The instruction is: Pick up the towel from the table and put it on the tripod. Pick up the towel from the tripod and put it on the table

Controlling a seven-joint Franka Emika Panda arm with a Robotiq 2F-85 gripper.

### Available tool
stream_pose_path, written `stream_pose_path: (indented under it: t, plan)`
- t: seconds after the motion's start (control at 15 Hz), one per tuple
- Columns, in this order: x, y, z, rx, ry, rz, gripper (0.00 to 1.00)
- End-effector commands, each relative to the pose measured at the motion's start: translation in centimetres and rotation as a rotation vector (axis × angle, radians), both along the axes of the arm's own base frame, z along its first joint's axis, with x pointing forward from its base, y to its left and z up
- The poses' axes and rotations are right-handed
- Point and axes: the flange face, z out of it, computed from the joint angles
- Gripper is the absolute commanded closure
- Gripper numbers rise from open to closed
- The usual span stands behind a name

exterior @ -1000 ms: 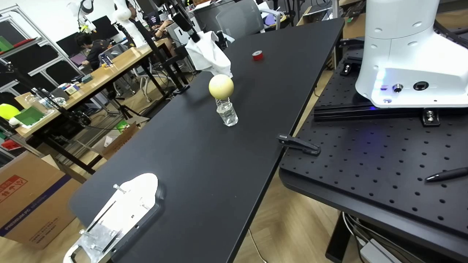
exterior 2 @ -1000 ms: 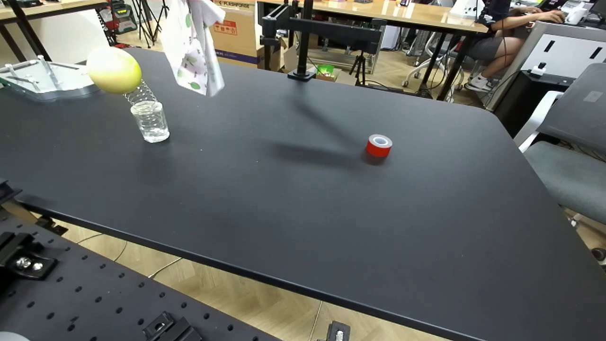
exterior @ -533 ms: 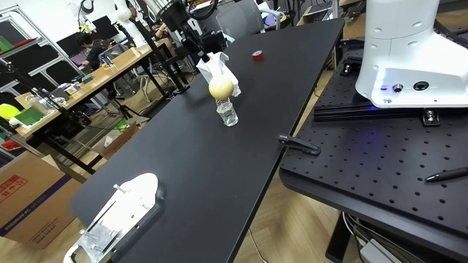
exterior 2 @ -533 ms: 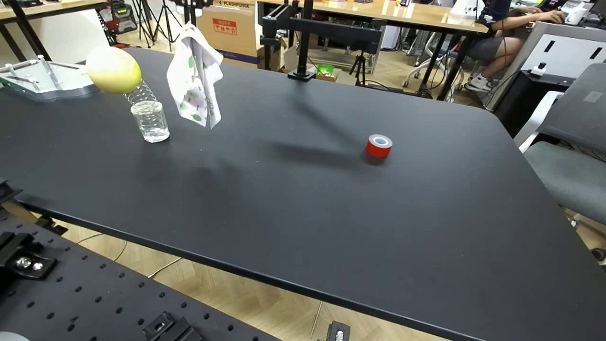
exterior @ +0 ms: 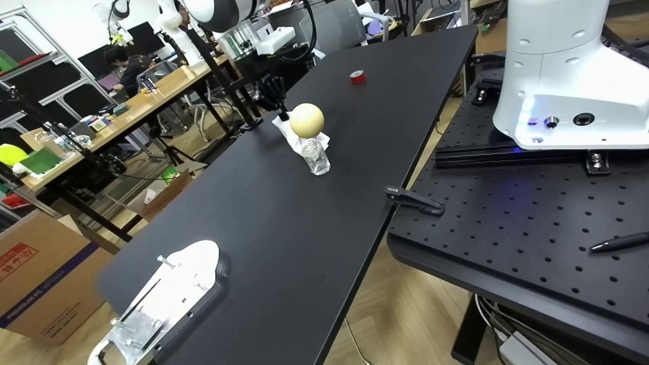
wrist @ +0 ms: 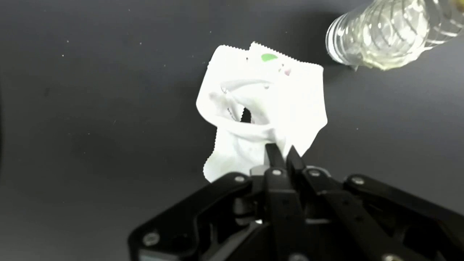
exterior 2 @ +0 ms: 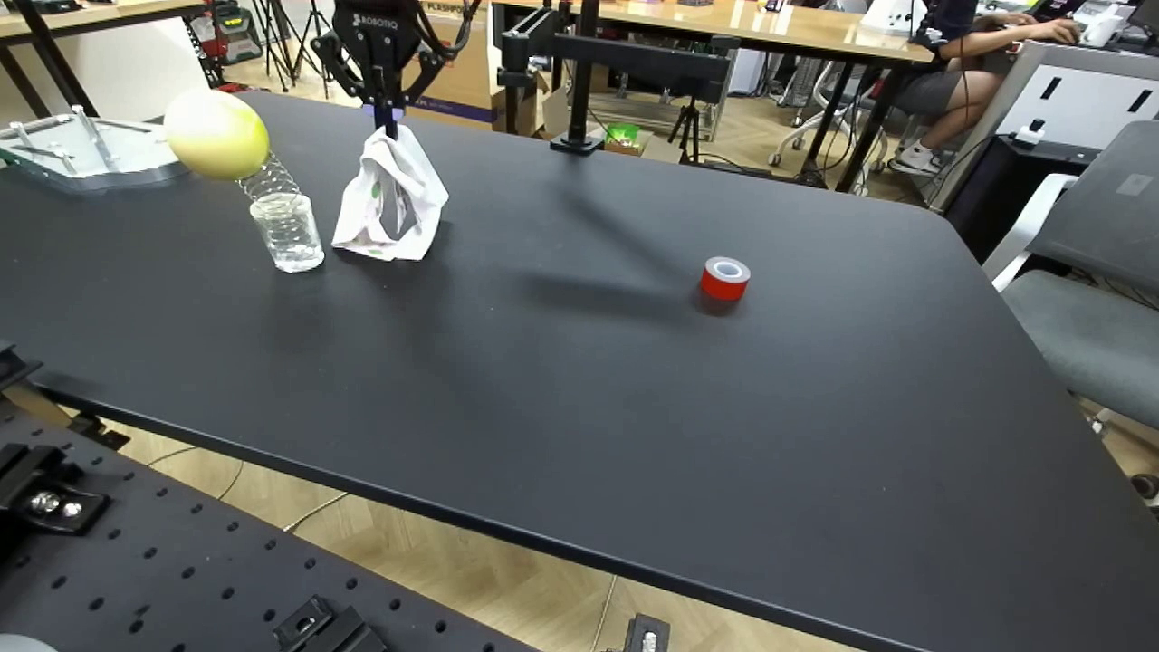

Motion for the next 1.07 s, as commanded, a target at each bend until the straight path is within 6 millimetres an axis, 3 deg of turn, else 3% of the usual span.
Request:
stream_pose_path:
  t: [0.0,0.27,0.6,0.8,0.87,1.0]
  plan:
    - [-0.4,0.8,-0.6,-0.047,-0.066,-0.051,0.64]
    - [-0.9,1.4,-0.4,-0.105,-0.071,-0.065,0.35]
    - [-2.1,3.2,1.6,-0.016,0.049,-0.065,0.02]
    - [-3.1,4.4,3.5,0.041,0.114,-0.003,0.0]
    - [-2.5,4.3,1.7,0.005,0.076,-0.035,0.01]
    - [-3.0,4.8,2.8,0.028,0.1,-0.007,0.0]
